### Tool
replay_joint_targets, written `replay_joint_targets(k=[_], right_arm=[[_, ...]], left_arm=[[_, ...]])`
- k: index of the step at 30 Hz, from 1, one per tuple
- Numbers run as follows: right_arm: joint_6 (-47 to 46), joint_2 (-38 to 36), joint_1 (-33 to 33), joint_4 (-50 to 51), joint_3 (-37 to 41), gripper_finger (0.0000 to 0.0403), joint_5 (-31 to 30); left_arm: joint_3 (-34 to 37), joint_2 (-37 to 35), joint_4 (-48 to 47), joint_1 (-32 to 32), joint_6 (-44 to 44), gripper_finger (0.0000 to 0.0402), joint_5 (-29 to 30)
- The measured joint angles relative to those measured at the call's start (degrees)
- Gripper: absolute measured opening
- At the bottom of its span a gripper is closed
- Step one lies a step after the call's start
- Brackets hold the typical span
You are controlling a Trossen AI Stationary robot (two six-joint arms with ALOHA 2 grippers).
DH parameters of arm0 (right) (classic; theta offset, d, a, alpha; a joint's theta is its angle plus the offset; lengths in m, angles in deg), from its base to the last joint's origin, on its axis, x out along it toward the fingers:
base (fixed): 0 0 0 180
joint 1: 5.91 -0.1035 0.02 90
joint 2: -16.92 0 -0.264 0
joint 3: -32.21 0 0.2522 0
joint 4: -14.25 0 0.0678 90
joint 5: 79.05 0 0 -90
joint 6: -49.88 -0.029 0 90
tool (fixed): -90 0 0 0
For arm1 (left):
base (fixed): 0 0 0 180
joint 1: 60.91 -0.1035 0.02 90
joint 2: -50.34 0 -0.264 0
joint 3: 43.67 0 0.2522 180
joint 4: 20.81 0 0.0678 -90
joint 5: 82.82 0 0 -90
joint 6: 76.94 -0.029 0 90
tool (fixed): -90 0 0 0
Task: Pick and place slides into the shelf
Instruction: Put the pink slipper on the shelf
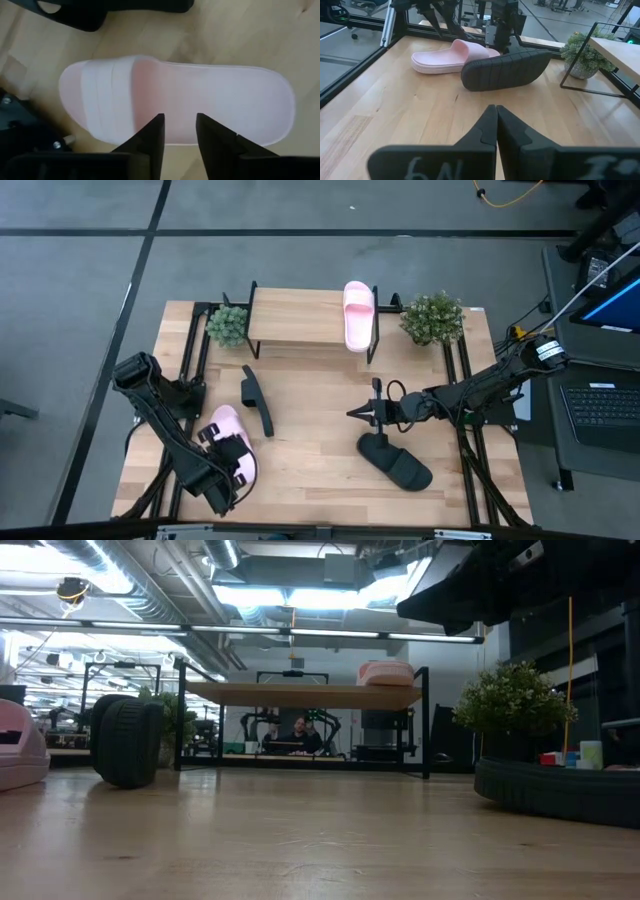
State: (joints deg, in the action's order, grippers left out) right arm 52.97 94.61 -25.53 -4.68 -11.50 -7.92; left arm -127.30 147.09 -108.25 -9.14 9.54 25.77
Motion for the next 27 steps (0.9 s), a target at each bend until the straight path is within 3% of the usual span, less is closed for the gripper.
replay_joint_targets(k=[13, 27], right_arm=[[0.0, 0.0, 0.0, 0.9, 0.0, 0.0005, 0.0], [0.0, 0.0, 0.0, 1.0, 0.0, 0.0005, 0.0]], left_arm=[[0.2, 0.0, -4.5, 0.1, 0.0, 0.0115, 0.5], [6.1, 0.0, -4.0, 0.1, 0.4, 0.0115, 0.0]])
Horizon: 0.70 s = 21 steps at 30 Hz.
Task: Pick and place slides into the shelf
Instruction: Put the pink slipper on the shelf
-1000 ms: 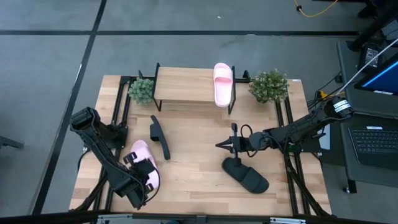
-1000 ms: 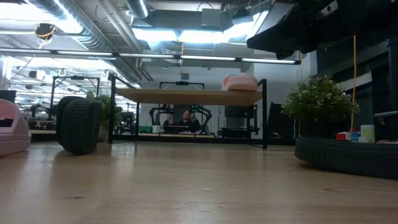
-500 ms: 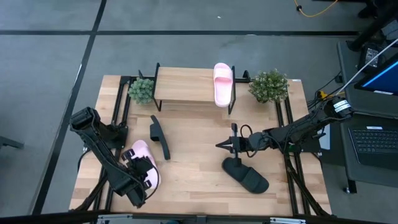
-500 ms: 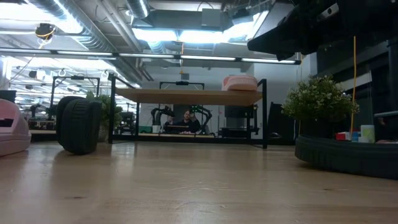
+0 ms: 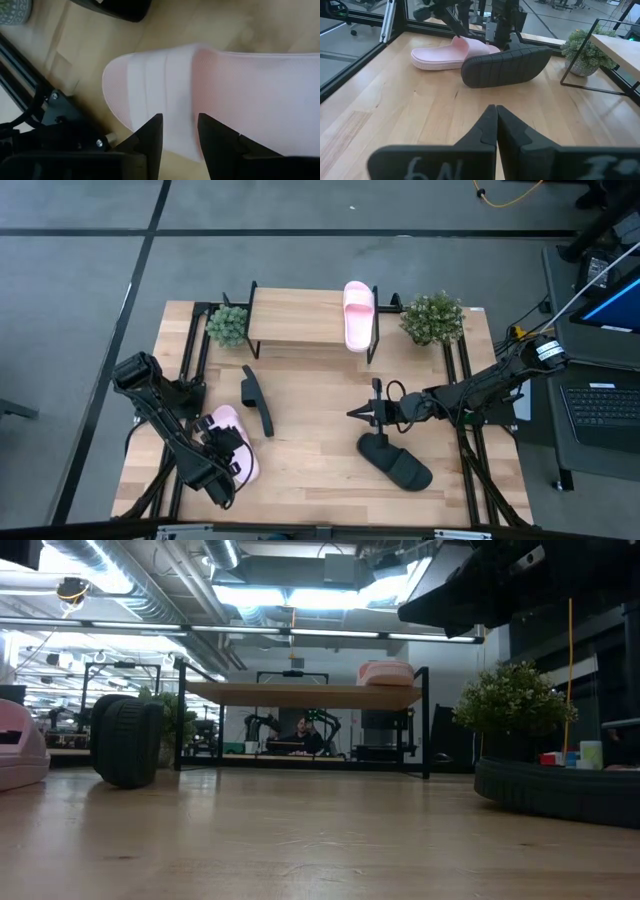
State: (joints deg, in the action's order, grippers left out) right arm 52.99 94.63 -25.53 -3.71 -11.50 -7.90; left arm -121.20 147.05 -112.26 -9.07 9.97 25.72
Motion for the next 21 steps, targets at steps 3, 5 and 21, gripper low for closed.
replay_joint_targets(k=[3, 5, 21], right_arm=[[0.1, 0.0, 0.0, 0.0, 0.0, 0.0006, 0.0], [0.2, 0.0, 0.0, 0.1, 0.0, 0.0009, 0.0], [-1.3, 0.0, 0.2, 0.4, 0.0, 0.0018, -5.0]], left_arm=[[0.0, 0.0, 1.5, -0.1, 0.0, 0.0115, 0.0], [0.0, 0.0, 2.4, -0.1, 0.0, 0.0115, 0.0], [0.0, 0.0, 3.1, -0.1, -0.4, 0.0114, 0.0]])
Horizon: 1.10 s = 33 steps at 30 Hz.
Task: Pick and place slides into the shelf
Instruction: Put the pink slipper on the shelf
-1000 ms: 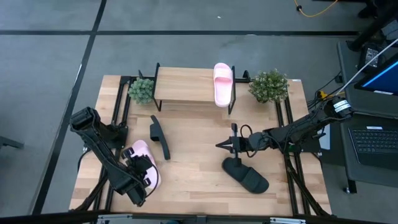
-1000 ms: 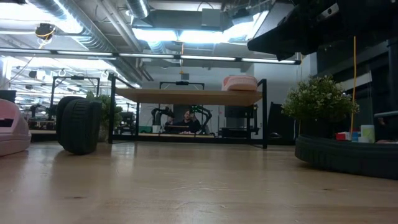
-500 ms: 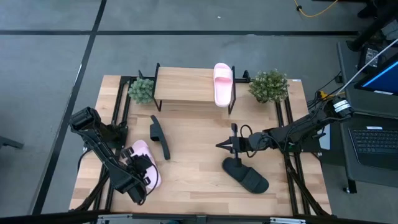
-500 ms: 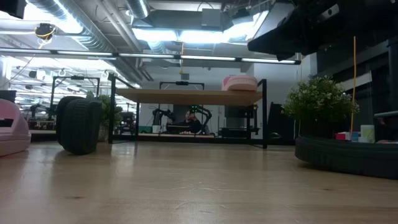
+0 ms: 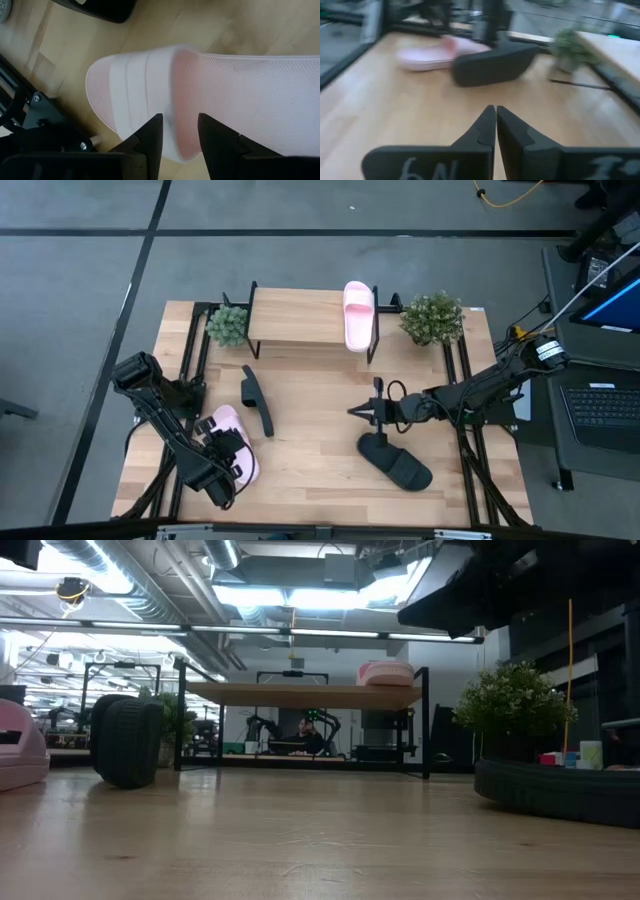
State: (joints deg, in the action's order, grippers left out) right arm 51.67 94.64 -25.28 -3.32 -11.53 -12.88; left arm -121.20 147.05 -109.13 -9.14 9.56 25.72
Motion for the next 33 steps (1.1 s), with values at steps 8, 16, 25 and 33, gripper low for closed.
replay_joint_targets(k=[8, 16, 25, 33], right_arm=[[0.0, 0.0, 0.6, 0.1, 0.0, 0.0019, -2.0], [0.1, 0.0, 0.6, 0.0, 0.0, 0.0019, -2.1], [0.0, 0.0, 0.6, 0.0, 0.0, 0.0019, -2.2], [0.0, 0.0, 0.6, -0.1, 0.0, 0.0019, -2.2]], left_arm=[[0.0, 0.0, 0.3, 0.0, 0.0, 0.0114, 0.0], [0.0, 0.0, -1.9, 0.0, 0.2, 0.0114, 0.0], [0.1, 0.0, -2.9, 0.0, 0.4, 0.0114, 0.0], [3.2, 0.0, -1.9, 0.0, 0.4, 0.0114, -1.8]])
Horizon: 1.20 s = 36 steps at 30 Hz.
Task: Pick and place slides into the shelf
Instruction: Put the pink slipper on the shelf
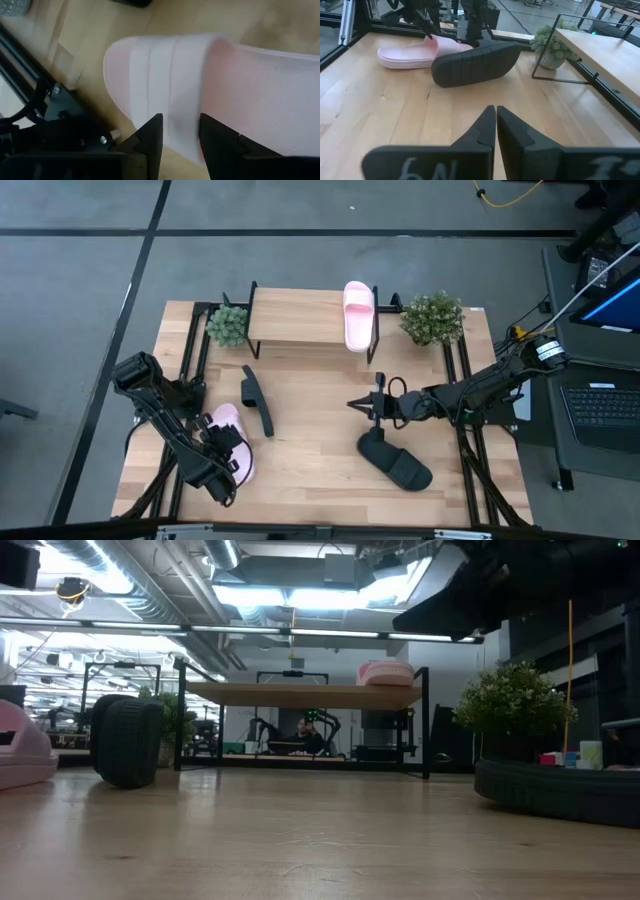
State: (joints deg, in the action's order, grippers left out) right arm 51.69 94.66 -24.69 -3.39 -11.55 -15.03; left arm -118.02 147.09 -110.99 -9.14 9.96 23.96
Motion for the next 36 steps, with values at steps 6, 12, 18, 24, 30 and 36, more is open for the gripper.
replay_joint_targets(k=[6, 12, 18, 24, 30, 36], right_arm=[[0.0, 0.0, 0.0, 0.0, 0.0, 0.0019, 0.0], [0.0, 0.0, 0.0, 0.0, 0.0, 0.0019, 0.0], [0.0, 0.0, 0.0, 0.0, 0.0, 0.0019, 0.0], [0.0, 0.0, 0.0, 0.0, 0.0, 0.0019, 0.0], [0.0, 0.0, 0.0, 0.0, 0.0, 0.0019, 0.0], [0.0, 0.0, 0.0, 0.0, 0.0, 0.0019, 0.0]], left_arm=[[0.9, 0.0, 1.5, 0.0, 0.0, 0.0114, -0.1], [2.3, 0.0, 2.1, 0.0, 0.0, 0.0113, 0.3], [3.7, 0.0, 3.2, -0.8, -0.3, 0.0068, 0.4], [3.7, 0.0, 2.9, -0.8, -0.4, 0.0010, 0.4], [3.7, 0.0, 2.9, -0.6, -0.5, 0.0006, 0.0], [0.9, 0.0, 1.5, -0.1, -2.0, 0.0004, -1.7]])
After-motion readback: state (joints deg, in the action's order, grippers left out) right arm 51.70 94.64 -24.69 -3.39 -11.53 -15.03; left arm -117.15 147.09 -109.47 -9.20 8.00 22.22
